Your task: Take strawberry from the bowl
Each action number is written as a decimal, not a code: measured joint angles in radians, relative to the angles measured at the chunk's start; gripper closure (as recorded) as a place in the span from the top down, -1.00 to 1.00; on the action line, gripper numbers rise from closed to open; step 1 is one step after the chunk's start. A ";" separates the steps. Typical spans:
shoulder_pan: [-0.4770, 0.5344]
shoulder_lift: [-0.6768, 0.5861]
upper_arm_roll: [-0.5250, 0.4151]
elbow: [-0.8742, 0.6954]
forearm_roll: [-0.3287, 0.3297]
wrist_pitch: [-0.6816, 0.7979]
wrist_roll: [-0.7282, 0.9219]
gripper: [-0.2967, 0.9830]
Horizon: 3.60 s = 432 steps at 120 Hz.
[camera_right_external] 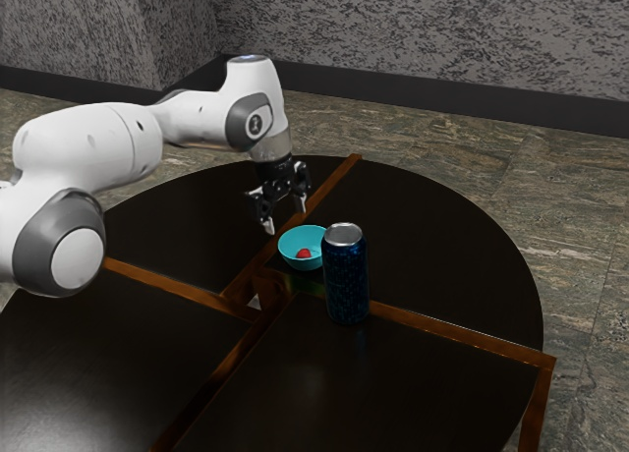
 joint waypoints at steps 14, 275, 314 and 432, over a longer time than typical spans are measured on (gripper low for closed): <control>-0.007 0.002 -0.005 0.003 0.000 0.002 -0.057 0.34; -0.013 0.270 0.003 0.226 0.002 0.060 -0.285 -0.11; -0.011 0.282 0.005 0.226 0.002 0.061 -0.286 -0.20; -0.062 -0.226 0.012 -0.442 -0.004 0.133 -0.286 -0.53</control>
